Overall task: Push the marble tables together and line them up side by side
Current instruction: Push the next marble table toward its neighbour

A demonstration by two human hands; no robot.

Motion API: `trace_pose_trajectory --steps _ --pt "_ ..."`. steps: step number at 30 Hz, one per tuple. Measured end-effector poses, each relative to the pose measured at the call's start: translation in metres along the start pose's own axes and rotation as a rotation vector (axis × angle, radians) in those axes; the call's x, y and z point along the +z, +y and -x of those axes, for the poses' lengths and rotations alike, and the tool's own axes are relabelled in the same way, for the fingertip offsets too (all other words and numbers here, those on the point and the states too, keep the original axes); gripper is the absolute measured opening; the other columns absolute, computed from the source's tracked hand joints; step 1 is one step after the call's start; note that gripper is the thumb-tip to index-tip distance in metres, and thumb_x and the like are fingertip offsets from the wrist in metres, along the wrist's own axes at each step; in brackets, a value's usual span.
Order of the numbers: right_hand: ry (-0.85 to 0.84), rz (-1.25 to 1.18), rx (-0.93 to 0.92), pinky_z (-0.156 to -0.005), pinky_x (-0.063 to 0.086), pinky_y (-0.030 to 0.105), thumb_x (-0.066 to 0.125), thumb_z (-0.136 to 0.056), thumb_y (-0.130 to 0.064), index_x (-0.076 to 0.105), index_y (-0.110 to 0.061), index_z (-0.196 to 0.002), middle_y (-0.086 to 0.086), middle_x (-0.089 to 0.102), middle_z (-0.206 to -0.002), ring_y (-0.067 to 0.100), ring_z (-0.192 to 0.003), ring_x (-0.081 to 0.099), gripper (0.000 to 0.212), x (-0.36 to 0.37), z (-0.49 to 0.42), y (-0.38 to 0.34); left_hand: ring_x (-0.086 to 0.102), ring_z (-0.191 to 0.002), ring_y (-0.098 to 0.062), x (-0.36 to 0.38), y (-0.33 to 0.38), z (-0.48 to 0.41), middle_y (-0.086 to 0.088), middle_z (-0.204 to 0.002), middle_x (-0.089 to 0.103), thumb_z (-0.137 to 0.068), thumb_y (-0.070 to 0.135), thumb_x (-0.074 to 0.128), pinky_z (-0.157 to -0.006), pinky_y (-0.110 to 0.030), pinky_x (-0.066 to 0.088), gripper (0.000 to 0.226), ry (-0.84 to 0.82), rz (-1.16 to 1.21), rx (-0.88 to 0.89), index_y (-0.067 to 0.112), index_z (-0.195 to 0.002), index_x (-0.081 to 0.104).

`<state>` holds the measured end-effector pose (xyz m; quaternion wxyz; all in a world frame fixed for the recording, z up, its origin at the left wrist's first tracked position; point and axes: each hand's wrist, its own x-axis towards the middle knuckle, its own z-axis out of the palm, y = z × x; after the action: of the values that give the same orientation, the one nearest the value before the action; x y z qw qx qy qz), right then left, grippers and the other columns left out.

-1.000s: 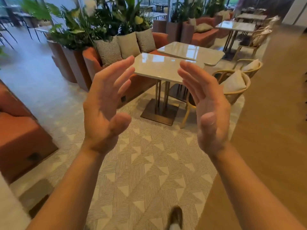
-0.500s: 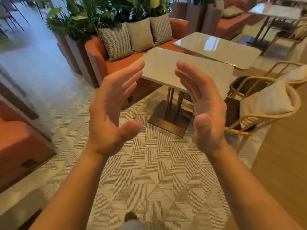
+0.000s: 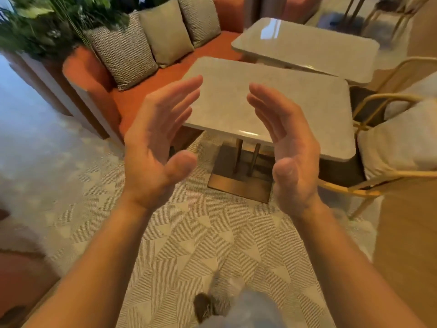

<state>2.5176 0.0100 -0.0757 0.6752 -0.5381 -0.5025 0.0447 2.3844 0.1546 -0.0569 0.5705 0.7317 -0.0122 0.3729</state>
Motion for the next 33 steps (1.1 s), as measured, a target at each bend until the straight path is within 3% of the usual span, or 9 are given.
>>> trace_pose_trajectory --steps 4,8,11,18,23,25,27,29,33 --pt "0.061 0.012 0.018 -0.123 0.041 0.049 0.048 -0.093 -0.082 0.041 -0.009 -0.154 0.017 0.05 -0.158 0.035 -0.15 0.05 0.096 0.009 -0.033 0.054 0.048 -0.154 -0.032 -0.028 -0.058 -0.048 -0.01 -0.162 0.05 -0.083 0.081 0.066 -0.123 -0.044 0.041 0.088 -0.084 0.024 -0.017 0.024 -0.147 0.047" --pt "0.084 0.093 0.058 -0.123 0.042 0.053 0.044 -0.094 -0.082 0.041 -0.009 -0.154 0.021 0.049 -0.159 0.034 -0.15 0.05 0.095 0.01 -0.069 0.125 0.05 -0.153 -0.031 -0.043 -0.131 -0.095 -0.007 -0.158 0.053 -0.084 0.08 0.066 -0.123 -0.046 0.041 0.087 -0.145 0.017 -0.061 0.022 -0.146 0.05" --pt "0.14 0.171 0.087 -0.122 0.042 0.055 0.042 -0.093 -0.084 0.043 -0.012 -0.153 0.019 0.051 -0.159 0.031 -0.151 0.051 0.094 0.004 -0.093 0.189 0.05 -0.152 -0.031 -0.051 -0.199 -0.129 -0.004 -0.157 0.055 -0.085 0.079 0.067 -0.123 -0.047 0.042 0.076 -0.197 0.017 -0.068 0.034 -0.145 0.054" --pt "0.218 0.199 0.118 -0.121 0.042 0.047 0.045 -0.091 -0.085 0.049 -0.016 -0.151 0.008 0.054 -0.156 0.027 -0.149 0.052 0.091 -0.007 -0.121 0.336 0.052 -0.151 -0.032 -0.055 -0.352 -0.198 -0.006 -0.157 0.056 -0.083 0.082 0.066 -0.121 -0.045 0.042 0.077 -0.276 0.006 -0.034 0.038 -0.144 0.052" --pt "0.232 0.28 0.169 -0.122 0.042 0.045 0.056 -0.092 -0.079 0.053 -0.024 -0.147 0.005 0.057 -0.153 0.024 -0.149 0.053 0.078 -0.02 -0.118 0.425 0.051 -0.152 -0.02 -0.053 -0.438 -0.217 -0.002 -0.158 0.054 -0.085 0.083 0.061 -0.125 -0.037 0.039 0.082 -0.353 -0.086 0.0 0.035 -0.149 0.044" --pt "0.176 0.409 0.294 -0.125 0.041 0.039 0.066 -0.09 -0.065 0.05 -0.028 -0.147 0.003 0.056 -0.155 0.015 -0.149 0.05 0.07 -0.031 -0.111 0.459 0.045 -0.156 -0.014 -0.057 -0.475 -0.221 0.003 -0.163 0.048 -0.08 0.089 0.06 -0.129 -0.044 0.035 0.089 -0.353 -0.183 -0.067 0.04 -0.151 0.038" --pt "0.046 0.609 0.429 -0.126 0.036 0.029 0.065 -0.083 -0.063 0.05 -0.024 -0.153 -0.003 0.053 -0.157 0.007 -0.148 0.045 0.081 -0.043 -0.099 0.484 0.036 -0.16 -0.009 -0.061 -0.508 -0.22 0.012 -0.169 0.04 -0.07 0.097 0.058 -0.132 -0.048 0.029 0.102 -0.382 -0.299 -0.181 0.049 -0.156 0.032" --pt "-0.112 0.813 0.484 -0.131 0.028 0.038 0.06 -0.081 -0.073 0.047 -0.021 -0.158 -0.008 0.051 -0.159 0.01 -0.153 0.041 0.094 -0.047 -0.088 0.499 0.028 -0.159 -0.004 -0.063 -0.531 -0.211 0.02 -0.171 0.034 -0.059 0.105 0.053 -0.134 -0.051 0.022 0.113 -0.489 -0.437 -0.261 0.058 -0.159 0.027" --pt "-0.361 1.227 0.415 -0.131 0.024 0.046 0.042 -0.079 -0.093 0.045 -0.024 -0.161 -0.004 0.05 -0.166 0.021 -0.157 0.042 0.108 -0.037 -0.081 0.516 0.018 -0.167 -0.026 -0.059 -0.563 -0.188 0.012 -0.176 0.027 -0.053 0.116 0.022 -0.134 -0.06 0.01 0.122 -0.787 -0.881 -0.037 0.06 -0.161 0.015"
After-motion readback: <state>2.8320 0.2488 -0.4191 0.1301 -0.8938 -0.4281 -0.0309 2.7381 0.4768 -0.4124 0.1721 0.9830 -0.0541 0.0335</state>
